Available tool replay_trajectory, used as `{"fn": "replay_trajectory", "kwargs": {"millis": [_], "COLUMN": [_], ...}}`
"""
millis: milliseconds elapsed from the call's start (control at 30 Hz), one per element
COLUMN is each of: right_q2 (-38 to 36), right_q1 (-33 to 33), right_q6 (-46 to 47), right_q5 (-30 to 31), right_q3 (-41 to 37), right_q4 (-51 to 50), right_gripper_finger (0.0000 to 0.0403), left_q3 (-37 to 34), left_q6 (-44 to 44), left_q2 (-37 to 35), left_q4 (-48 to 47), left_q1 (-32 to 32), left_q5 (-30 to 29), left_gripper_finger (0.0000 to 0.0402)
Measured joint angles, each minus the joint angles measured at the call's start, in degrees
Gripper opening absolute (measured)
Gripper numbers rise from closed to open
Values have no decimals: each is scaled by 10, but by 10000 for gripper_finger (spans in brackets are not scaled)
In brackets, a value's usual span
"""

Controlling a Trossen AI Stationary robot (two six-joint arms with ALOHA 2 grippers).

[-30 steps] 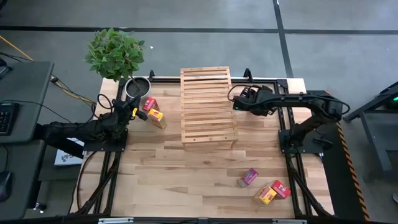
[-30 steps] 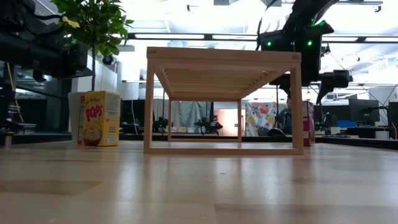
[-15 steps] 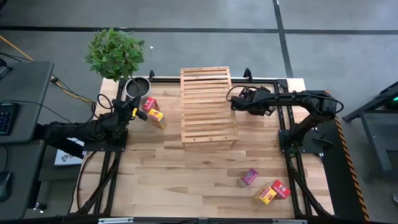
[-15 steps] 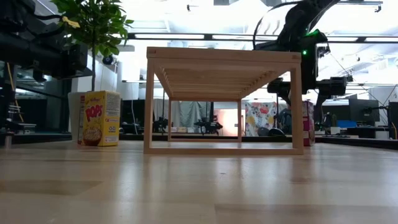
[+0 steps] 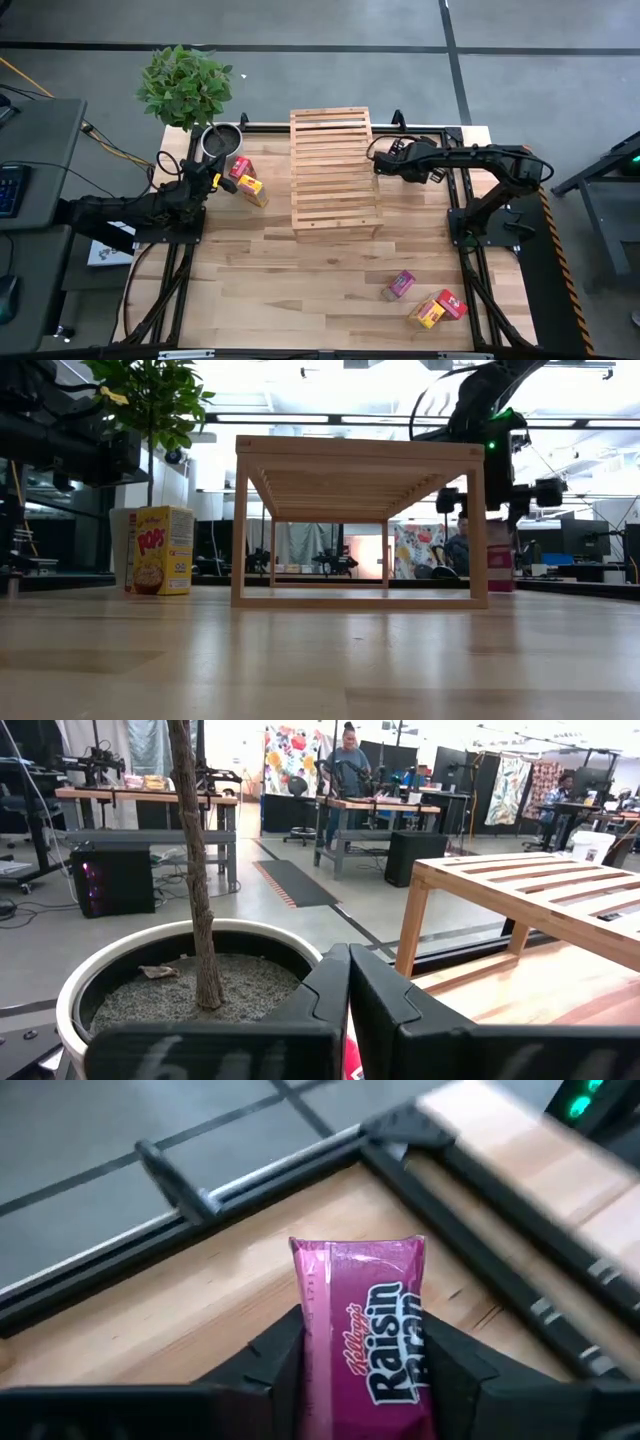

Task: Stack cereal on shelf
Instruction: Put the top violet cereal box on the shelf

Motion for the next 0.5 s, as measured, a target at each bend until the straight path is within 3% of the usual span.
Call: {"fn": "replay_trajectory", "kwargs": {"millis": [133, 233, 367, 500], "right_q2": [-41, -87, -129, -123], "right_q1": [0, 2, 9, 27], "right_q6": [-14, -74, -283, -502], "right_q5": [45, 82, 78, -22], "right_q3": [38, 101, 209, 297], "right_q4": [-93, -151, -113, 0], "right_gripper_finger": [126, 125, 124, 124], "left_q3": [0, 0, 0, 0], "left_q6": [0, 0, 0, 0], "left_q2": [0, 0, 0, 0], "left_q4": [0, 0, 0, 0], "left_q1": [0, 0, 0, 0], "left_q5": [0, 0, 0, 0], "left_gripper_finger": [3, 3, 3, 3]}}
